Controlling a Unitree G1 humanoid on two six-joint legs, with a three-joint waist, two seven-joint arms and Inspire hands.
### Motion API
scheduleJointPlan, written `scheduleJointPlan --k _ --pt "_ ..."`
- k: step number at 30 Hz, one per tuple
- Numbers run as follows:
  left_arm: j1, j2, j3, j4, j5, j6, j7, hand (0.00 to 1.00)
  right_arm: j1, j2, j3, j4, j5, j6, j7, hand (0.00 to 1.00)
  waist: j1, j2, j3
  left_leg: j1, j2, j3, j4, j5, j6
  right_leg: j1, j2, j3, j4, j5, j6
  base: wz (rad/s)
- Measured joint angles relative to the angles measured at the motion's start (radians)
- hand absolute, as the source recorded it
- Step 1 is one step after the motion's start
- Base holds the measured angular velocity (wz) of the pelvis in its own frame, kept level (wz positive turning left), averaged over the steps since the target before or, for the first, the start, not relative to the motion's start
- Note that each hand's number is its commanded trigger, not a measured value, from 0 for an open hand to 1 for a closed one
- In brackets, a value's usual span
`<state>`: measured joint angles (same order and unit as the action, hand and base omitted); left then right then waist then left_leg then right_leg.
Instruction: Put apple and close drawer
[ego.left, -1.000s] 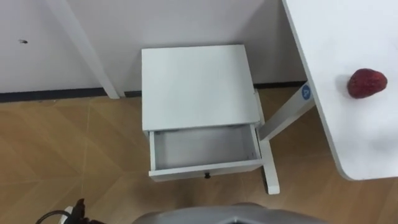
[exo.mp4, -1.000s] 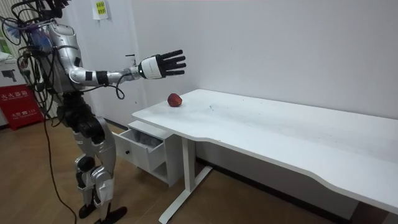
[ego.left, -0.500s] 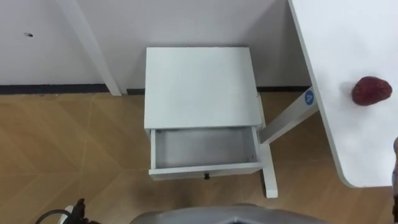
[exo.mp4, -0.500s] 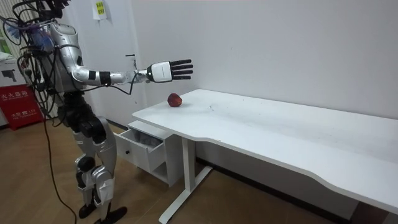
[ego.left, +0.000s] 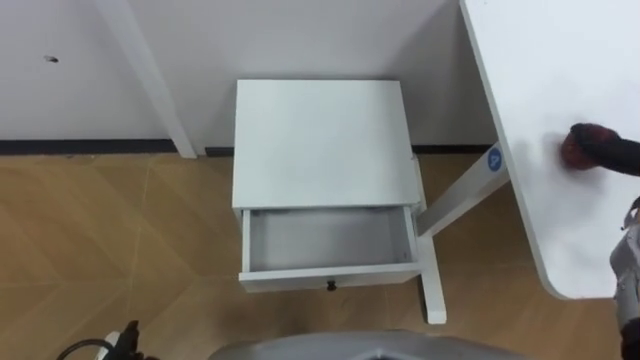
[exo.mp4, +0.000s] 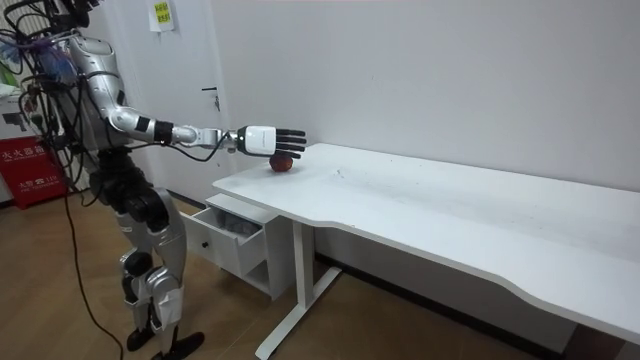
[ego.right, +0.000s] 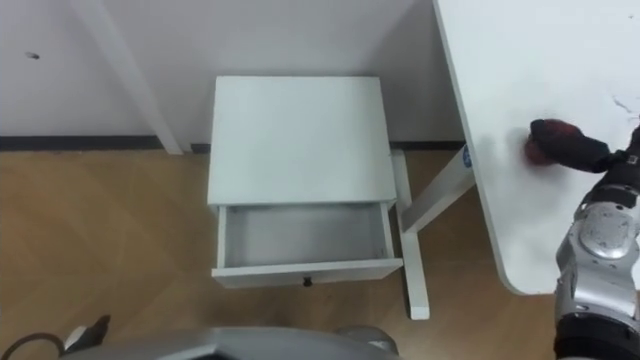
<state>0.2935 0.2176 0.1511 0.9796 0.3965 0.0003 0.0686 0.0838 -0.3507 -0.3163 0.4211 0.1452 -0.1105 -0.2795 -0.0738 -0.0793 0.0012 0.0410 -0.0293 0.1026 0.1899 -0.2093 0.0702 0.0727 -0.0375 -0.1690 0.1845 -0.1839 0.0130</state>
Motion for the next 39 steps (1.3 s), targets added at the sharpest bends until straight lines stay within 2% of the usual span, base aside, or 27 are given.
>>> scheduleJointPlan --k 9,20,24,35,36,37,38,39 --pt "0.004 0.009 0.001 -0.001 0.000 -0.009 -0.020 0.00 0.003 -0.001 0.039 0.000 -0.103 0.000 0.044 0.00 0.003 0.003 -0.0002 0.000 0.000 0.001 0.002 0.000 0.000 0.000 0.000 0.001 0.000 0.001 -0.002 0.00" --pt "0.005 0.027 0.000 -0.014 0.000 -0.023 -0.020 0.00 0.011 -0.003 0.063 0.001 -0.115 -0.001 0.083 0.00 0.009 0.000 -0.0004 0.009 0.000 0.001 -0.001 0.000 0.000 0.009 0.001 0.000 -0.003 0.001 -0.002 0.00" --pt "0.004 0.028 -0.001 -0.013 0.000 -0.026 -0.019 0.00 0.015 -0.023 0.101 0.025 -0.138 -0.006 0.089 0.00 0.018 -0.002 0.0002 0.014 0.000 0.001 -0.004 0.000 0.000 0.017 0.000 -0.001 -0.011 0.001 -0.002 0.00" --pt "0.011 0.027 -0.001 0.002 0.001 -0.029 -0.019 0.00 0.015 -0.039 0.101 0.089 -0.198 -0.008 0.130 0.00 0.028 -0.002 0.0000 0.014 -0.001 0.001 -0.006 0.000 0.000 0.018 0.001 -0.002 -0.013 0.002 -0.002 0.00" --pt "0.011 0.027 -0.001 0.002 0.001 -0.028 -0.019 0.00 0.015 -0.039 0.101 0.092 -0.198 -0.009 0.130 0.28 0.028 -0.002 0.0000 0.015 -0.001 0.001 -0.007 0.000 0.000 0.018 0.001 -0.002 -0.014 0.002 -0.002 0.00" --pt "0.011 0.027 -0.001 0.004 0.001 -0.028 -0.019 0.00 0.015 -0.039 0.101 0.098 -0.198 -0.011 0.130 0.73 0.027 -0.002 -0.0001 0.015 -0.001 0.001 -0.007 0.000 0.000 0.019 0.001 -0.002 -0.014 0.002 -0.002 0.00" --pt "0.010 0.027 -0.001 0.007 0.001 -0.028 -0.019 0.00 0.015 -0.039 0.100 0.116 -0.198 -0.018 0.130 1.00 0.028 -0.003 -0.0004 0.018 -0.001 0.001 -0.008 0.000 0.000 0.021 0.001 -0.002 -0.015 0.002 -0.002 0.00" --pt "0.010 0.027 -0.001 0.014 0.002 -0.028 -0.020 0.00 0.015 -0.039 0.100 0.126 -0.198 -0.020 0.130 1.00 0.027 -0.003 -0.0005 0.024 -0.001 0.002 -0.011 0.000 0.000 0.026 0.001 -0.003 -0.016 0.002 -0.002 0.00"
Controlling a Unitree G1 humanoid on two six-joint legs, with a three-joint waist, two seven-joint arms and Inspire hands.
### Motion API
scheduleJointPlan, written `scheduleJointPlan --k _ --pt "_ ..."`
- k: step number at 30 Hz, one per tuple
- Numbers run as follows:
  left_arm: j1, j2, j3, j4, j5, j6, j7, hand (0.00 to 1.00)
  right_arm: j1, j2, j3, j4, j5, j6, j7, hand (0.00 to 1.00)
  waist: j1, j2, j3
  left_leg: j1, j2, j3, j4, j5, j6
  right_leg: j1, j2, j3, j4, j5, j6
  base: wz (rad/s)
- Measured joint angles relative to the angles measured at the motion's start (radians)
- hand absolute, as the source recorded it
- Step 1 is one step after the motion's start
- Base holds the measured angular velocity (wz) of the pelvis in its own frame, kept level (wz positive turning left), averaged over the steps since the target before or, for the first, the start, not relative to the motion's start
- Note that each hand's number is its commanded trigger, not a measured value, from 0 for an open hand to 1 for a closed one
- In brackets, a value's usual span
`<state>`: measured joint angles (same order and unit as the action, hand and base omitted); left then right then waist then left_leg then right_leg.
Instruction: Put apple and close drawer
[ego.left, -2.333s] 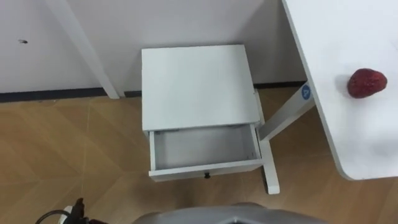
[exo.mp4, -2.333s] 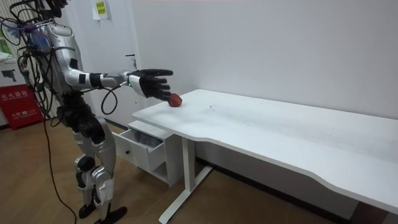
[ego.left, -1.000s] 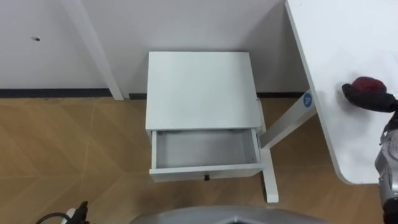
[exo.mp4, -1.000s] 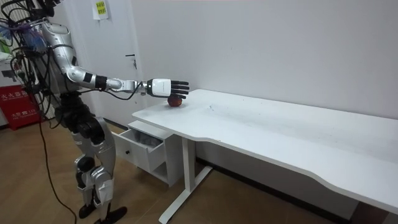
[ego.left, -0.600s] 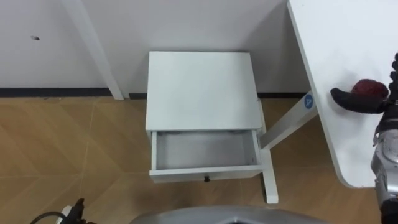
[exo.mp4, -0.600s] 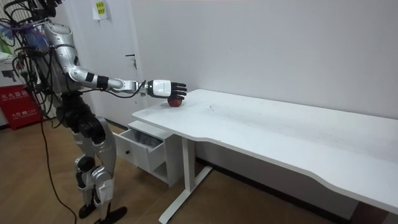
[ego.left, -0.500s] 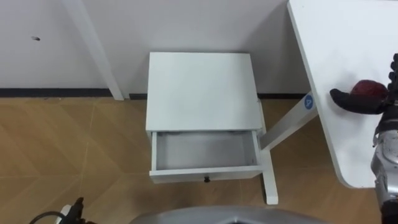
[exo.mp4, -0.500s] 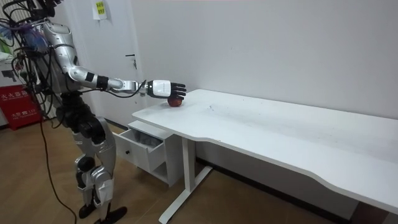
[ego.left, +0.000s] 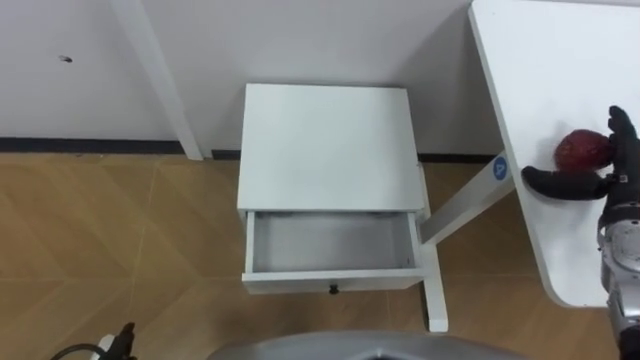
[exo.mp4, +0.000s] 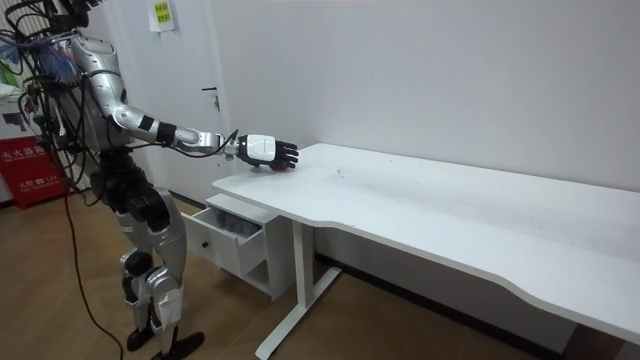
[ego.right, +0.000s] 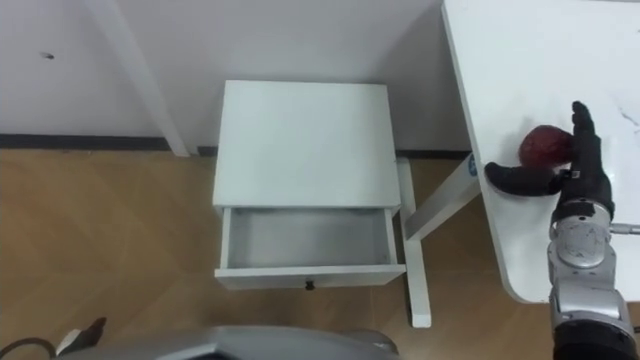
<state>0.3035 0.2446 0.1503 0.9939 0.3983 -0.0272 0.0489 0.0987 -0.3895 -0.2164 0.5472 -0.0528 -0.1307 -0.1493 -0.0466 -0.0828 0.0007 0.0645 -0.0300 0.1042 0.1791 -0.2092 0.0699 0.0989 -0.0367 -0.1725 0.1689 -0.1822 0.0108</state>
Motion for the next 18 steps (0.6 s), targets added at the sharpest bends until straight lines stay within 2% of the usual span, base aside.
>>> scheduleJointPlan --k 5,11,18 --pt "0.000 0.000 0.000 0.009 0.002 0.001 0.000 0.00 -0.001 0.000 0.000 0.036 -0.008 -0.021 -0.001 1.00 0.002 -0.003 -0.0022 0.004 0.000 -0.001 0.001 0.000 0.000 0.006 -0.001 -0.007 0.000 0.000 0.000 0.01" --pt "-0.001 0.000 0.000 0.007 0.007 0.004 0.000 0.00 -0.018 -0.023 -0.002 0.107 -0.111 -0.033 -0.034 1.00 0.007 -0.017 -0.0034 -0.001 0.000 -0.013 0.001 0.000 0.000 0.007 -0.006 -0.022 0.000 0.000 0.000 0.05" --pt "-0.006 0.000 0.001 0.007 0.008 0.004 0.001 0.00 -0.020 -0.024 -0.003 0.114 -0.132 -0.032 -0.044 1.00 0.023 -0.017 -0.0035 0.000 0.000 -0.016 0.001 0.000 -0.001 0.009 -0.005 -0.023 0.000 0.000 0.000 0.00"
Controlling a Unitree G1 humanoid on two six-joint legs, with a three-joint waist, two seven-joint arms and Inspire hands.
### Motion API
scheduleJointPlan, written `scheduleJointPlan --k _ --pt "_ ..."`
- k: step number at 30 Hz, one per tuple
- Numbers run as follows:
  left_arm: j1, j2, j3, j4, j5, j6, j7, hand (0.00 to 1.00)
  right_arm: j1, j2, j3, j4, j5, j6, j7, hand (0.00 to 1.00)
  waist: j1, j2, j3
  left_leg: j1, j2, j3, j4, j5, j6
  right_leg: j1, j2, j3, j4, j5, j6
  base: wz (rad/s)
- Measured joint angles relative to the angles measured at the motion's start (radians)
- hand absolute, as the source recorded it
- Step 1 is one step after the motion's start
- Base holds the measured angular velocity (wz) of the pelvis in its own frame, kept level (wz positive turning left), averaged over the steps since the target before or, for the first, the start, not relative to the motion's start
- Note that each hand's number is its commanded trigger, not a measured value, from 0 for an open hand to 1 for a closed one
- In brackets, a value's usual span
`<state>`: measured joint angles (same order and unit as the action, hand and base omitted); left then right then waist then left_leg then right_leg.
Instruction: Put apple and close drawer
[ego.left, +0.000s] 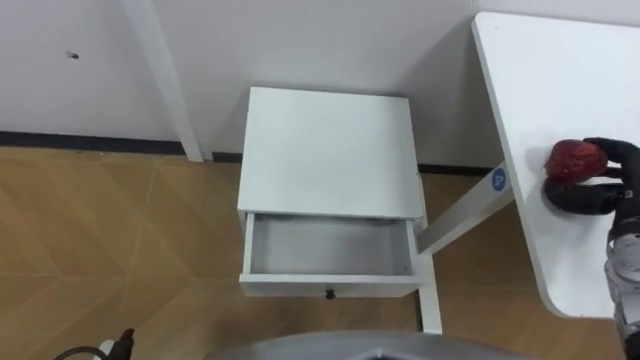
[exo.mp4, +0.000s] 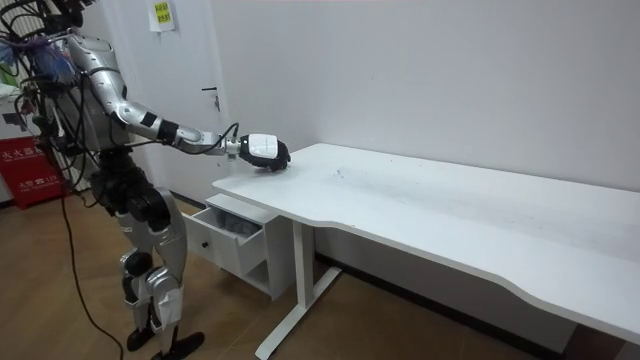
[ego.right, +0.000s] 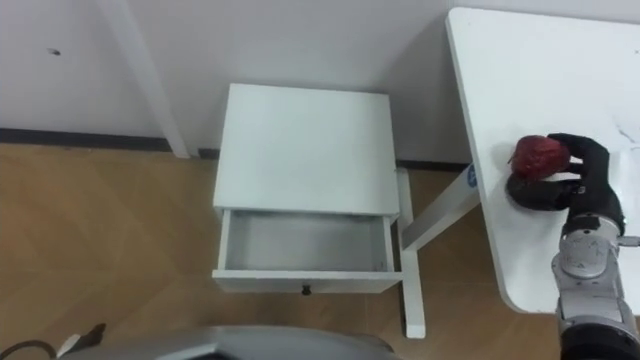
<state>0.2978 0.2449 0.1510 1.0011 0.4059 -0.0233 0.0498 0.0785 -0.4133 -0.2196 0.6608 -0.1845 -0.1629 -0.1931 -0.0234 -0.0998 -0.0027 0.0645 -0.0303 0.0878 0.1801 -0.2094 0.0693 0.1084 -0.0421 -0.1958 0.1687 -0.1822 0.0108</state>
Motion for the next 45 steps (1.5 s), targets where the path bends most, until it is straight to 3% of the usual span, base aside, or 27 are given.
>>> scheduleJointPlan --k 7,13,17,22,24,30,39,45 --pt "-0.015 0.006 -0.016 0.001 -0.001 -0.001 0.003 0.00 0.001 0.000 0.024 -0.060 -0.023 0.005 0.036 1.00 0.002 0.004 0.0028 -0.001 0.000 0.000 -0.001 0.000 0.000 -0.003 0.004 0.004 0.000 0.000 0.000 0.00" --pt "-0.043 0.009 -0.090 0.002 0.000 0.000 -0.006 0.00 0.002 0.007 0.165 -0.209 -0.116 0.013 0.064 1.00 0.012 0.016 0.0102 -0.008 0.000 0.000 0.002 0.000 0.000 -0.010 0.007 0.012 0.001 0.000 -0.001 0.00" --pt "-0.065 0.004 -0.098 0.002 -0.001 0.000 -0.021 0.00 0.002 0.008 0.252 -0.272 -0.174 0.015 0.117 1.00 0.045 0.023 0.0039 -0.020 0.000 0.002 0.009 0.001 -0.001 -0.022 0.006 0.016 0.000 0.000 -0.001 -0.01" --pt "-0.069 0.002 -0.118 0.004 0.001 0.002 -0.019 0.00 -0.001 0.014 0.321 -0.341 -0.222 0.015 0.153 1.00 0.065 0.040 0.0051 -0.019 -0.001 -0.012 0.008 0.001 -0.001 -0.017 0.005 0.008 -0.001 0.000 -0.001 0.08" --pt "-0.069 0.002 -0.139 0.004 0.001 0.009 -0.020 0.00 -0.003 0.032 0.340 -0.359 -0.258 0.027 0.161 1.00 0.079 0.040 0.0053 -0.018 -0.001 -0.015 0.006 0.001 -0.001 -0.018 0.004 0.007 -0.004 0.000 -0.001 0.05" --pt "-0.072 0.002 -0.191 0.009 0.000 0.020 -0.025 0.00 -0.002 0.034 0.473 -0.435 -0.258 0.053 0.274 1.00 0.102 0.035 0.0093 -0.028 -0.003 -0.022 0.006 0.002 -0.002 -0.013 0.000 -0.002 -0.018 0.000 -0.001 0.03" --pt "-0.079 0.000 -0.195 0.011 0.001 0.021 -0.042 0.00 0.013 0.051 0.477 -0.441 -0.323 0.056 0.333 1.00 0.112 0.030 0.0114 -0.044 -0.007 -0.047 0.012 0.002 -0.002 -0.015 0.002 -0.033 -0.018 0.000 -0.001 0.09" --pt "-0.077 0.001 -0.195 -0.001 0.001 0.021 -0.038 0.00 0.059 0.053 0.485 -0.412 -0.337 0.059 0.349 1.00 0.113 0.039 0.0110 -0.063 -0.011 -0.061 0.020 0.002 -0.002 -0.026 -0.002 -0.052 -0.018 0.000 -0.001 0.07"
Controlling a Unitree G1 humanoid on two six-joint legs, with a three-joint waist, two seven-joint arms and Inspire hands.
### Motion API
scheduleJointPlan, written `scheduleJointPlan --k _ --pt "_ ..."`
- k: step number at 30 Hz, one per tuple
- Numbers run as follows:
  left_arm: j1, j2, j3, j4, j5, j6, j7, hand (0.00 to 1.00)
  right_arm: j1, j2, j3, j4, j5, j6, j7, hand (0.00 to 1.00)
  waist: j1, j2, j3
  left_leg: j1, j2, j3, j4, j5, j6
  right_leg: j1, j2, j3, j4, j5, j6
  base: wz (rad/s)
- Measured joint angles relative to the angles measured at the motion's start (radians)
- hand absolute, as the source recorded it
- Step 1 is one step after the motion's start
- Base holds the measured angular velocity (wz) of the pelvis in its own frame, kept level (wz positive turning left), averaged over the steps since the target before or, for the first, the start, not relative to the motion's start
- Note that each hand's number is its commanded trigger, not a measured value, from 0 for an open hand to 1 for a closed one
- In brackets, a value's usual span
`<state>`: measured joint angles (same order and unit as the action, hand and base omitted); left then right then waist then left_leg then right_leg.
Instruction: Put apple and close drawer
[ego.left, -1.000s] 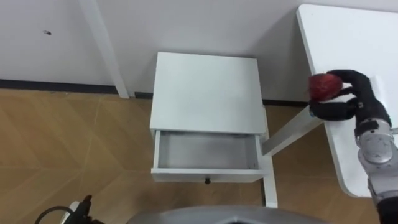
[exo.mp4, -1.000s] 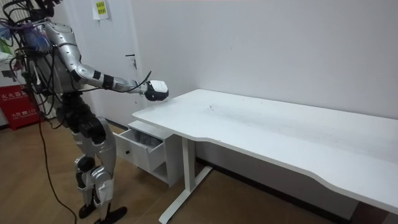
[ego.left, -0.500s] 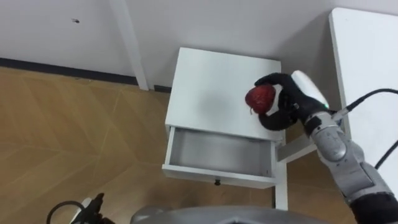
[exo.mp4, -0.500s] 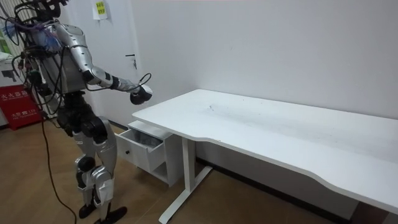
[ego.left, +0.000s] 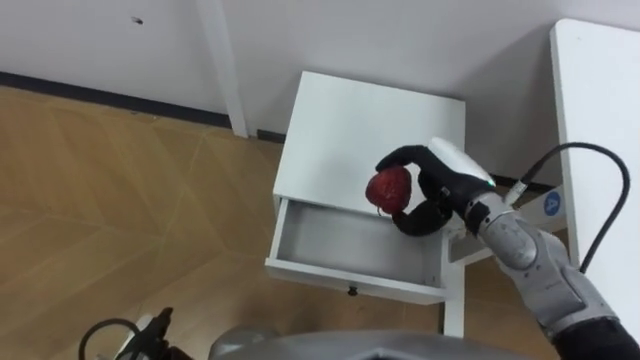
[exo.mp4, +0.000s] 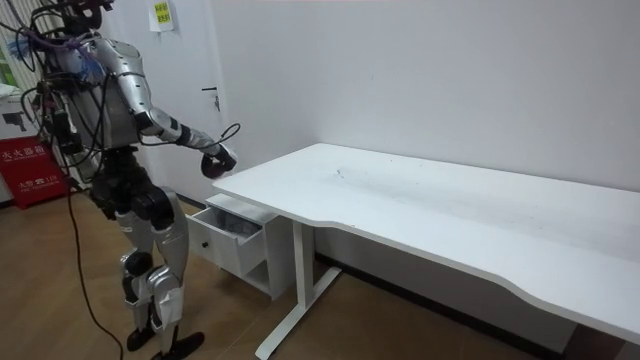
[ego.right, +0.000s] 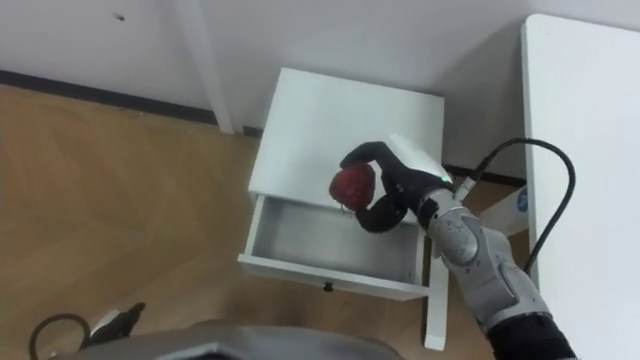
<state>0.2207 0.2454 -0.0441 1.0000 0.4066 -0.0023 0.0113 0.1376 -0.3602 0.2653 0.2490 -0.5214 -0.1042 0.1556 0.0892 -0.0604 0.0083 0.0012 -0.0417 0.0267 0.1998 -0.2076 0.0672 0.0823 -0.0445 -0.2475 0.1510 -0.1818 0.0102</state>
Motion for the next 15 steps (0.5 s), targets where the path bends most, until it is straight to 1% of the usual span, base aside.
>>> scheduleJointPlan --k 3,4,5,6,7,11,15 --pt "0.000 0.000 0.000 0.002 0.000 0.000 0.007 0.00 0.006 0.015 0.000 0.040 -0.040 0.013 0.000 1.00 0.000 0.001 -0.0006 -0.007 0.000 -0.002 0.002 0.000 0.000 -0.004 -0.004 0.000 0.000 0.000 0.000 0.03" --pt "0.000 0.000 0.000 0.002 0.000 0.000 0.007 0.00 0.006 0.017 0.000 0.045 -0.043 0.013 0.000 0.87 0.000 0.001 -0.0007 -0.010 -0.001 -0.002 0.003 0.000 0.000 -0.007 -0.004 0.000 0.000 0.000 0.000 0.00" --pt "0.000 0.000 0.000 0.001 0.000 -0.001 0.007 0.00 0.005 0.020 0.000 0.055 -0.044 0.012 0.000 0.66 0.000 0.001 -0.0009 -0.015 -0.001 -0.003 0.005 0.000 0.000 -0.011 -0.004 0.000 0.000 0.000 0.000 0.00" --pt "-0.001 0.000 0.000 0.001 0.000 -0.001 0.007 0.00 0.006 0.023 0.001 0.065 -0.045 0.012 0.001 0.14 -0.001 0.001 -0.0010 -0.019 -0.002 -0.003 0.007 0.000 0.000 -0.013 -0.004 -0.001 0.000 0.000 0.000 0.04" --pt "-0.002 0.000 0.000 0.001 0.000 -0.001 0.007 0.00 0.006 0.024 0.003 0.071 -0.045 0.012 0.001 0.00 -0.002 0.001 -0.0012 -0.021 -0.002 -0.002 0.008 0.000 0.000 -0.013 -0.004 -0.002 0.000 0.000 0.000 0.07" --pt "-0.006 0.000 0.000 0.000 0.000 -0.004 0.007 0.00 0.006 0.044 0.011 0.094 -0.050 0.012 0.011 0.00 -0.002 0.000 -0.0020 -0.027 -0.003 -0.003 0.014 0.000 0.000 -0.014 -0.004 -0.004 0.000 0.000 0.000 0.03" --pt "-0.009 -0.001 0.000 0.001 0.000 -0.009 0.007 0.00 0.006 0.048 0.025 0.094 -0.052 0.010 0.011 0.00 -0.002 -0.001 -0.0024 -0.027 -0.003 -0.002 0.016 0.000 0.000 -0.014 -0.004 -0.003 0.000 0.000 0.000 0.00"
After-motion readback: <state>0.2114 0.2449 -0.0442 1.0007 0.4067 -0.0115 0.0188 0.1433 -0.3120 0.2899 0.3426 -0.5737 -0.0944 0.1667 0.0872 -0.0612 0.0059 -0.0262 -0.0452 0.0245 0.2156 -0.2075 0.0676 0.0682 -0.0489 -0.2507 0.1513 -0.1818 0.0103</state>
